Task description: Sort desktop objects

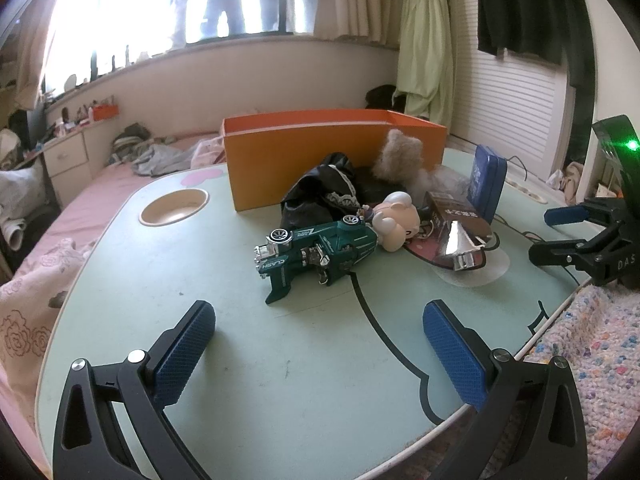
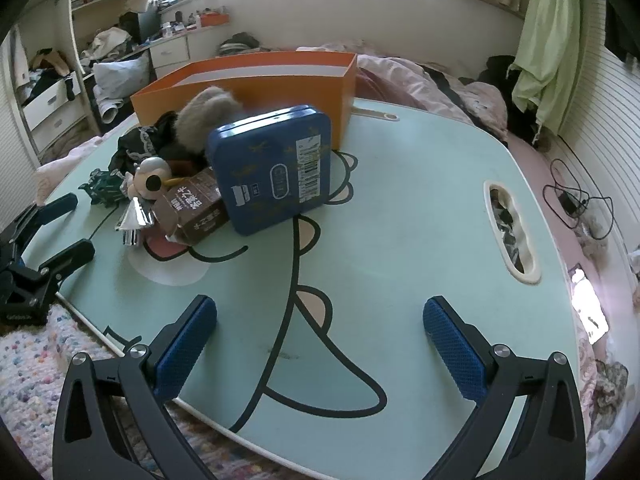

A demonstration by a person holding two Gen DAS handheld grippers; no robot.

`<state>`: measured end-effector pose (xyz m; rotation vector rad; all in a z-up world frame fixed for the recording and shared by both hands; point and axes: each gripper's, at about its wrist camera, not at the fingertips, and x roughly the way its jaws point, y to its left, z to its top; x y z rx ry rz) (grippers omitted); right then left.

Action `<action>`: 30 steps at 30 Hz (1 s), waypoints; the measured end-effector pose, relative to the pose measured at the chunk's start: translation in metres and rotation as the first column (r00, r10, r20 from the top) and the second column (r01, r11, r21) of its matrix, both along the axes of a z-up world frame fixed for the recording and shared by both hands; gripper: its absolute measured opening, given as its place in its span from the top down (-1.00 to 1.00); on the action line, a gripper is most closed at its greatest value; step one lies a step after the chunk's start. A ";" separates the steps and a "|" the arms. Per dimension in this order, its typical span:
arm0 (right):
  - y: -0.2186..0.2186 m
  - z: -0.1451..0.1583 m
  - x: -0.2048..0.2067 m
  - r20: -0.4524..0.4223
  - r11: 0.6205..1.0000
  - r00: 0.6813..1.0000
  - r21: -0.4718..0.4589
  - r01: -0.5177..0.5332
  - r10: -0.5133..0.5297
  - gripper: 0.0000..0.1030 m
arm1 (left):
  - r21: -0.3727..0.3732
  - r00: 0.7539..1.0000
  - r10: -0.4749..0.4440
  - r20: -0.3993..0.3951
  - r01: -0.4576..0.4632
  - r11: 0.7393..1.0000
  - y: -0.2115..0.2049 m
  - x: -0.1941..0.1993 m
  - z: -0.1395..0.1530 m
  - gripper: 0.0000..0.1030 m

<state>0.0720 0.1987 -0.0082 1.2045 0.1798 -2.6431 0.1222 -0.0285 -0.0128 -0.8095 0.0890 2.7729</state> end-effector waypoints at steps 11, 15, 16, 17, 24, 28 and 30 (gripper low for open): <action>-0.001 0.039 -0.030 -0.061 0.988 0.998 -0.156 -0.004 -0.005 -0.99 | 0.001 1.000 -0.002 0.001 0.002 1.000 -0.001 0.000 0.000 -1.00; -0.019 0.040 -0.058 -0.050 0.991 0.999 -0.128 -0.021 0.014 -0.99 | 0.022 1.000 0.005 -0.003 -0.005 1.000 -0.005 0.002 0.001 -1.00; -0.025 0.039 -0.060 -0.046 0.992 0.999 -0.124 -0.031 0.025 -0.99 | 0.047 1.000 0.005 0.003 -0.005 0.999 -0.008 0.001 0.003 -1.00; -0.030 0.038 -0.064 -0.040 0.992 0.999 -0.116 -0.038 0.033 -0.99 | 0.071 1.000 0.011 0.009 -0.012 0.997 -0.012 0.000 0.006 -1.00; -0.028 0.021 -0.081 0.052 0.993 0.998 -0.120 -0.020 0.027 -0.31 | 0.111 0.993 0.024 0.119 -0.037 0.993 -0.017 -0.029 0.036 -0.99; -0.019 0.022 -0.076 0.037 0.989 0.999 -0.147 0.003 0.002 -0.25 | 0.095 0.973 0.021 0.230 -0.044 0.995 -0.008 -0.049 0.030 -0.93; -0.014 0.024 -0.072 0.033 0.985 0.999 -0.171 0.011 -0.005 -0.23 | 0.067 0.966 0.043 0.256 -0.061 0.996 -0.003 -0.054 0.024 -0.80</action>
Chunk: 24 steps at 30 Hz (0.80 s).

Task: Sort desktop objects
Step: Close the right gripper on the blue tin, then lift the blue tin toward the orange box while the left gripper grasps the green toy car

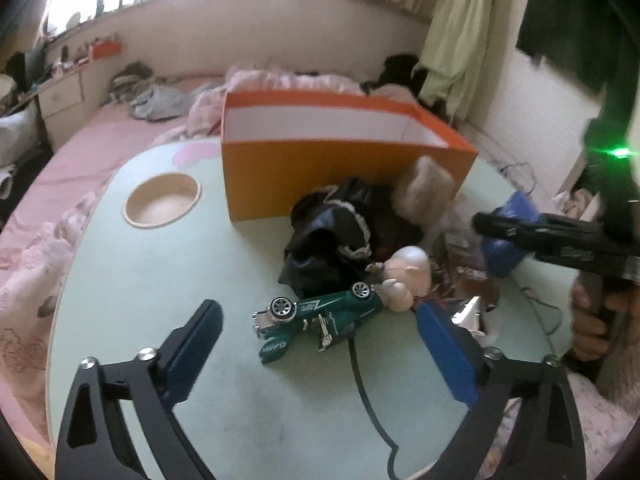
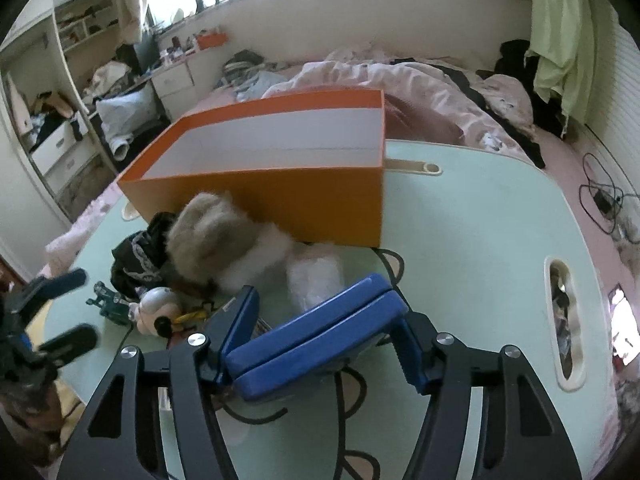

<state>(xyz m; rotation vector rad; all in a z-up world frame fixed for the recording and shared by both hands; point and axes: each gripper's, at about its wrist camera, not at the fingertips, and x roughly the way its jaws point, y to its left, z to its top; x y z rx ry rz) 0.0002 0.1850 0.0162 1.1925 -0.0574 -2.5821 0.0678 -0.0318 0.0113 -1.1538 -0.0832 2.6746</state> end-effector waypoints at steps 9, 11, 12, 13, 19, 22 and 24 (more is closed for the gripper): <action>0.009 0.009 0.012 -0.031 0.999 0.999 -0.044 0.020 -0.021 -0.23 | -0.080 0.999 0.027 0.023 -0.025 0.996 0.009 -0.006 -0.005 -0.36; 0.009 0.009 0.012 -0.034 0.999 0.999 -0.042 0.023 -0.025 -0.23 | -0.069 1.000 0.015 0.012 -0.014 0.997 0.008 0.000 -0.005 -0.36; 0.009 0.009 0.011 -0.034 0.999 0.999 -0.039 0.024 -0.025 -0.23 | -0.067 1.000 0.009 0.003 -0.008 0.998 0.007 0.005 -0.005 -0.35; 0.008 0.010 0.011 -0.036 0.999 0.999 -0.037 0.024 -0.025 -0.23 | -0.066 1.000 0.006 -0.004 -0.007 0.998 0.005 0.007 -0.003 -0.35; 0.010 0.021 0.015 -0.043 0.997 0.999 -0.074 0.006 -0.009 -0.23 | -0.007 0.995 0.027 -0.092 -0.027 1.000 -0.012 0.019 0.034 0.43; 0.007 0.037 0.008 -0.061 0.995 0.998 -0.101 -0.023 0.017 -0.23 | 0.017 0.994 0.033 -0.106 -0.032 0.999 -0.016 0.006 0.051 0.52; 0.001 0.050 0.002 -0.093 0.996 0.995 -0.084 -0.033 0.025 -0.23 | 0.031 0.995 0.028 -0.095 -0.025 0.999 -0.015 -0.002 0.053 0.61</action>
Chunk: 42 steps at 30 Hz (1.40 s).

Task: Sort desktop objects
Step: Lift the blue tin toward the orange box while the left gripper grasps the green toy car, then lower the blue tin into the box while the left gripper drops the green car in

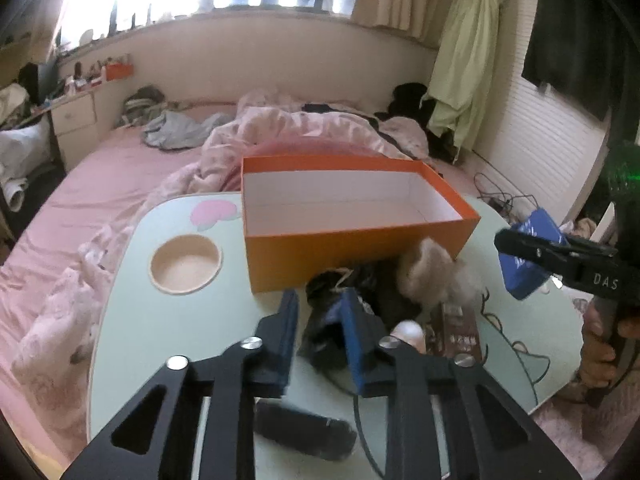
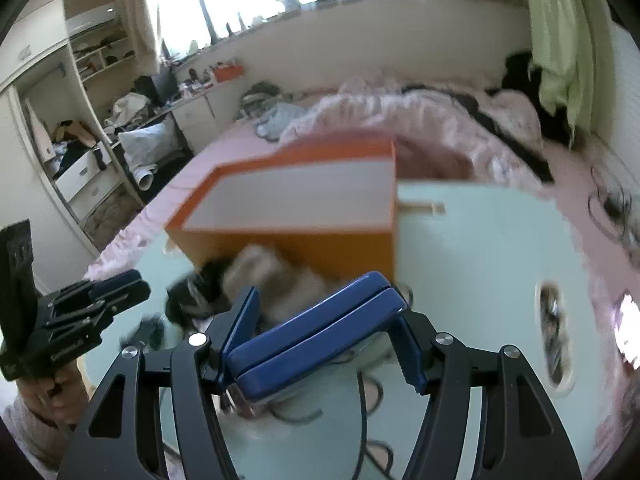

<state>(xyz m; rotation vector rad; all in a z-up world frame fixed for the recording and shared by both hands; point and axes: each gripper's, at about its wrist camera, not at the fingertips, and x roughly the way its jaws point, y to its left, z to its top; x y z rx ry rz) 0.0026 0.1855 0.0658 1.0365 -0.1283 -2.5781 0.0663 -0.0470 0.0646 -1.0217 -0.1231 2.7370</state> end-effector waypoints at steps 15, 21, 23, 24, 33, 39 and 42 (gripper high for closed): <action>0.003 -0.007 0.004 0.005 1.000 1.000 -0.025 -0.001 0.001 -0.23 | 0.101 0.993 -0.101 0.068 0.094 0.991 -0.039 0.027 -0.028 -0.37; 0.003 -0.009 0.006 0.016 0.999 1.000 -0.044 -0.005 0.005 -0.23 | -0.153 0.990 -0.086 0.114 0.103 0.983 0.004 0.024 -0.049 0.03; 0.005 -0.008 0.007 0.016 0.999 1.000 -0.051 -0.001 0.002 -0.23 | -0.173 0.993 -0.045 0.110 0.063 0.983 0.002 0.024 -0.055 0.48; 0.006 -0.008 0.008 0.015 0.999 1.000 -0.054 0.001 0.000 -0.23 | -0.150 0.993 -0.040 0.112 0.056 0.987 -0.001 0.024 -0.053 0.48; -0.007 0.005 -0.002 -0.009 0.999 1.000 -0.024 -0.023 0.023 -0.23 | -0.013 0.998 -0.061 -0.004 0.061 0.998 -0.003 0.006 0.008 0.49; -0.024 0.030 -0.041 -0.041 0.999 0.999 -0.046 -0.020 0.019 -0.23 | 0.034 0.998 -0.027 -0.051 0.029 0.999 0.013 -0.056 0.046 0.48; -0.035 0.029 -0.066 -0.059 1.000 0.998 -0.003 0.024 -0.024 -0.23 | 0.051 1.000 0.007 -0.015 -0.006 0.999 0.017 -0.097 0.041 0.48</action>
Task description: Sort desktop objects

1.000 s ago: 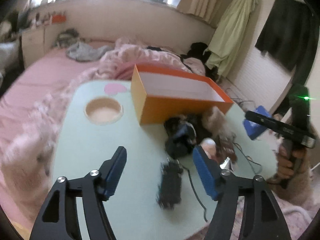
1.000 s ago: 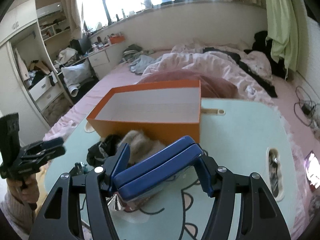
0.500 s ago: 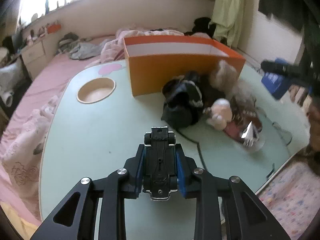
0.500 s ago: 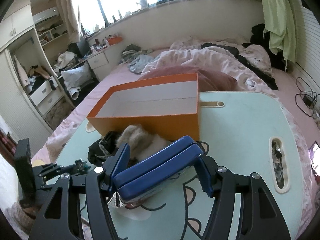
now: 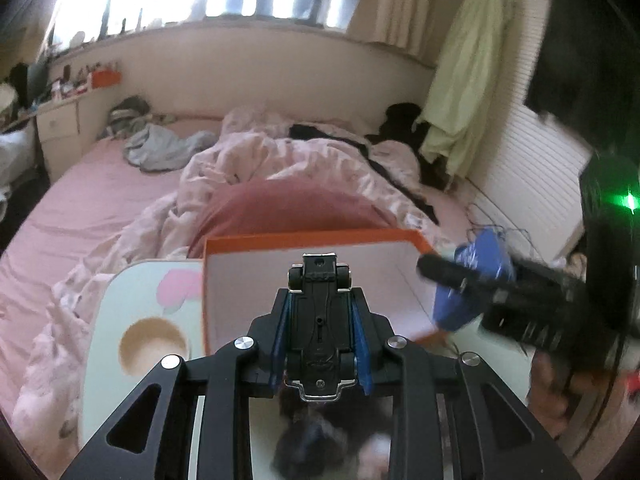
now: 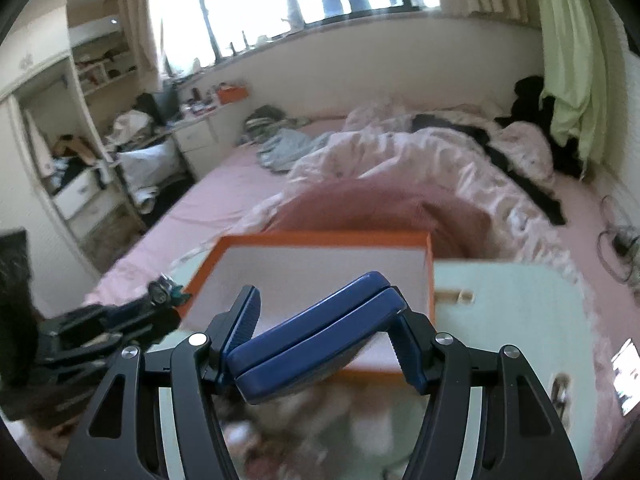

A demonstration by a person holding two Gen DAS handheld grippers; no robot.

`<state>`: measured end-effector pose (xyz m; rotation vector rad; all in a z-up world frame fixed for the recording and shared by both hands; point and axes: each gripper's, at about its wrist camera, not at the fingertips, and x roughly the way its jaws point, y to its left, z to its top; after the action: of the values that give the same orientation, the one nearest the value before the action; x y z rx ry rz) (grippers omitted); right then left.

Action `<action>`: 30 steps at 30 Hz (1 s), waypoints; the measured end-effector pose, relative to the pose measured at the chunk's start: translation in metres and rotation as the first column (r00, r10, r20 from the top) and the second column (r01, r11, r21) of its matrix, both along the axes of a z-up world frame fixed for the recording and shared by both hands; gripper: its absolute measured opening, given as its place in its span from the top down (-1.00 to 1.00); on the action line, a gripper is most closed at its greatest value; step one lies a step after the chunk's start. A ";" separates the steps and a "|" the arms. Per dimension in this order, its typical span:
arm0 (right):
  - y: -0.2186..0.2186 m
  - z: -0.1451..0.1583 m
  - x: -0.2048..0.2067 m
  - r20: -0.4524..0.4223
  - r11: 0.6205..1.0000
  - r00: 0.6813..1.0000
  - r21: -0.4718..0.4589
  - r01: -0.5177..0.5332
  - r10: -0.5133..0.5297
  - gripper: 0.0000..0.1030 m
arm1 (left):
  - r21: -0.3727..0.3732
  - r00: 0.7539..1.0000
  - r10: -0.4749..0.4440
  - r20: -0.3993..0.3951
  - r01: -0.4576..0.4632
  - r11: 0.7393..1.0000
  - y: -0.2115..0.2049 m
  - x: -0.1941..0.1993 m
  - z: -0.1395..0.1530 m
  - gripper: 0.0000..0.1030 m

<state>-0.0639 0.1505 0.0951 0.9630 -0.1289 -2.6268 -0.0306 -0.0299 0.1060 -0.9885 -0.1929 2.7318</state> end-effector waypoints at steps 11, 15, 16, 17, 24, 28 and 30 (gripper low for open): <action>-0.008 -0.035 -0.037 0.042 0.987 0.992 0.114 0.114 -0.119 -0.34 | -0.049 0.998 0.060 -0.036 -0.062 0.997 0.008 -0.008 -0.027 -0.61; -0.003 -0.012 -0.015 -0.068 0.982 0.988 0.121 0.146 -0.139 -0.60 | -0.048 0.996 0.044 -0.084 -0.048 0.998 0.004 0.014 -0.011 -0.82; -0.001 -0.007 -0.005 -0.087 0.982 0.987 0.122 0.144 -0.134 -0.60 | -0.046 0.996 0.032 -0.077 -0.036 0.998 0.003 0.018 -0.010 -0.83; -0.002 -0.004 0.001 -0.090 0.983 0.988 0.124 0.133 -0.122 -0.60 | -0.043 0.998 0.017 -0.062 -0.020 0.999 0.003 0.025 -0.010 -0.84; -0.004 -0.020 0.062 -0.043 0.980 0.999 0.197 0.012 -0.004 -0.60 | -0.100 0.995 -0.090 0.040 0.093 0.991 0.006 0.086 -0.042 -0.84; 0.009 -0.041 0.090 0.036 0.984 0.998 0.169 -0.057 0.051 -0.60 | -0.138 0.996 -0.078 0.048 0.084 0.987 0.006 0.119 -0.064 -0.84; 0.017 -0.051 0.104 0.076 0.986 0.995 0.148 -0.074 0.063 -0.60 | -0.129 0.994 -0.098 0.054 0.104 0.986 0.008 0.131 -0.072 -0.84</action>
<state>0.0399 0.1680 0.0437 1.0906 0.0863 -2.5696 0.1004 -0.0222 0.0343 -1.0669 0.0296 2.6585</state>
